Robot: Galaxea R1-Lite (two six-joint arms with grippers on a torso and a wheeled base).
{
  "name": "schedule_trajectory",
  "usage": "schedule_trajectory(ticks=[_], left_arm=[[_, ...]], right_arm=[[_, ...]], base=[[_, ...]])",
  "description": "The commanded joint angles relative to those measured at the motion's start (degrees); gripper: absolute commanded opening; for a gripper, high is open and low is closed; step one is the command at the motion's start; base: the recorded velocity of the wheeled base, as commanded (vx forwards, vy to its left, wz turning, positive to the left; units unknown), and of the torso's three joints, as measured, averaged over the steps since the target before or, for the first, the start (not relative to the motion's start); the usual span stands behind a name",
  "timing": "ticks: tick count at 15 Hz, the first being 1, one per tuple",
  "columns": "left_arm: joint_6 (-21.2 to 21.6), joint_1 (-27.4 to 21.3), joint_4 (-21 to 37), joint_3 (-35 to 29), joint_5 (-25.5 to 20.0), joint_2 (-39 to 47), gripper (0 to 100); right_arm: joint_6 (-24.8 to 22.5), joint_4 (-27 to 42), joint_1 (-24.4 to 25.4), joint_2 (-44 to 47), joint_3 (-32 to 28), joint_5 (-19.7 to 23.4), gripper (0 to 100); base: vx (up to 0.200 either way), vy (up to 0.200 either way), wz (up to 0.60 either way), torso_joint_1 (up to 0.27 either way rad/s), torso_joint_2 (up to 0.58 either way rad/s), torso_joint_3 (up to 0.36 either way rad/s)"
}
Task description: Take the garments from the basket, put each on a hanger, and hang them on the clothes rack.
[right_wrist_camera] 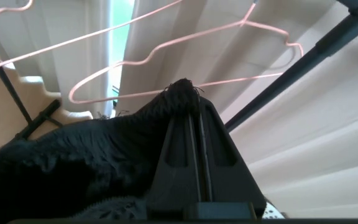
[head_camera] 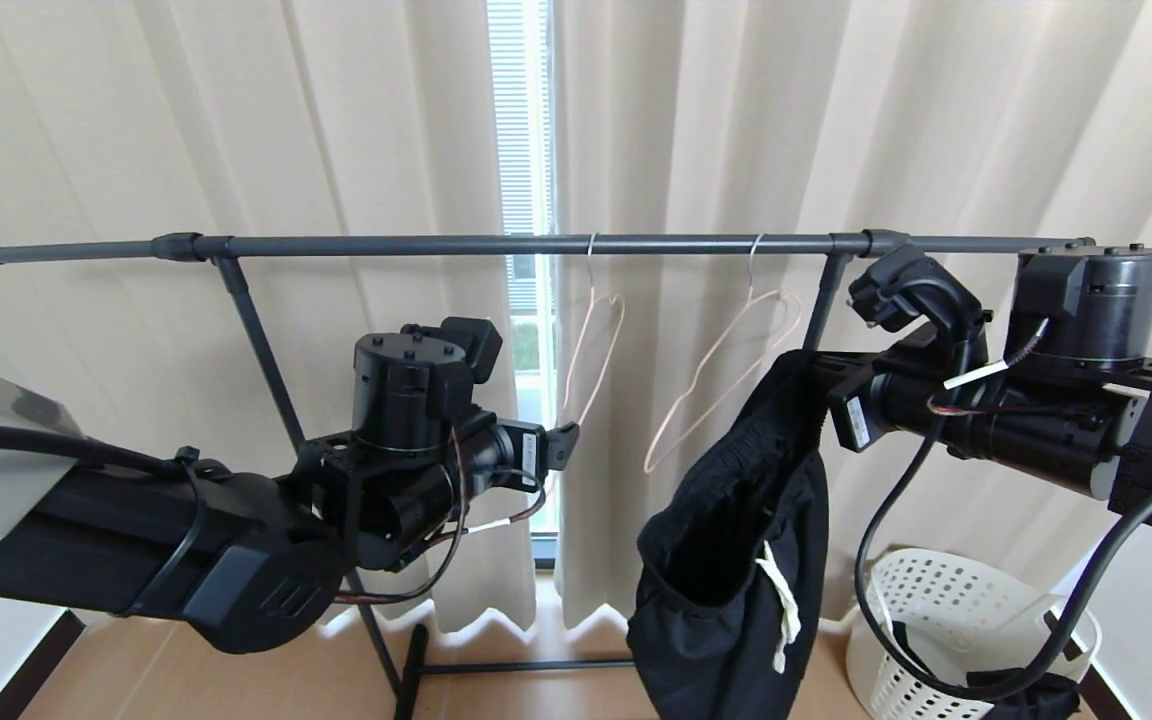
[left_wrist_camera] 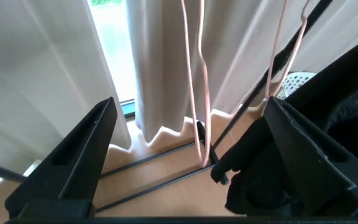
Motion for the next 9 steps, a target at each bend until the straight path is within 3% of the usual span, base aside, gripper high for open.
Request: schedule_trajectory(ticks=[1,2,6,9], left_arm=[[0.00,-0.11,-1.61,0.92,-0.05,0.15,100],[0.36,-0.64,-5.39,1.62,0.12,1.47,100],[0.71,-3.01,-4.95,-0.23,0.56,2.88,100],[1.41,-3.10,2.34,-6.38,3.20,4.99,100]], right_arm=[[-0.08,0.03,0.04,0.18,-0.01,0.01,0],[-0.08,0.03,0.04,0.09,-0.01,0.01,0],[-0.26,0.03,0.04,-0.26,0.34,-0.17,0],[-1.22,0.03,0.04,-0.70,0.60,-1.04,0]], base=[[0.000,0.000,0.00,0.000,0.00,0.000],[0.000,0.000,0.00,0.000,0.00,0.000],[0.000,0.000,0.00,0.000,0.00,0.000],[0.000,0.000,0.00,0.000,0.00,0.000]])
